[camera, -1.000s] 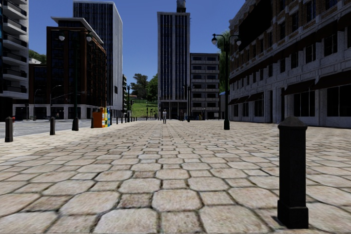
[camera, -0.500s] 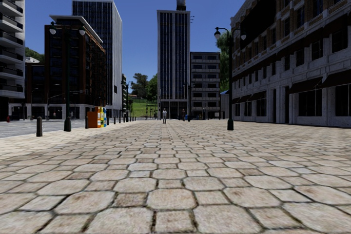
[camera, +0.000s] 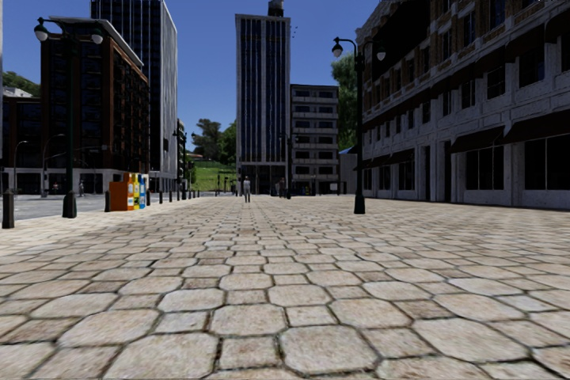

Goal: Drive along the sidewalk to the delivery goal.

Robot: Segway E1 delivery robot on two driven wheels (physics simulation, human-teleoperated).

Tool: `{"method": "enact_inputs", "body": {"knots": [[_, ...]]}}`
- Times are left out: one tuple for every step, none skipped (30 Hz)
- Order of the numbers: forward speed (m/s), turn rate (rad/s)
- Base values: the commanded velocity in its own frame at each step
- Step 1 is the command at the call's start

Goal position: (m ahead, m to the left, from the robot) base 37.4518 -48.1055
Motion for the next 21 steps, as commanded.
{"method": "enact_inputs", "body": {"knots": [[1.41,-0.51],[1.41,-0.51],[1.41,-0.51],[1.41,-0.53],[1.41,-0.55],[1.41,-0.55],[1.41,-0.56],[1.41,-0.56],[1.42,-0.56],[1.42,-0.56],[1.42,-0.56],[1.42,-0.56],[1.42,-0.56],[1.42,-0.56],[1.42,-0.56],[1.42,-0.56],[1.43,-0.56],[1.53,-0.56],[2.00,-0.56],[2.00,-0.56],[2.00,-0.56]]}}
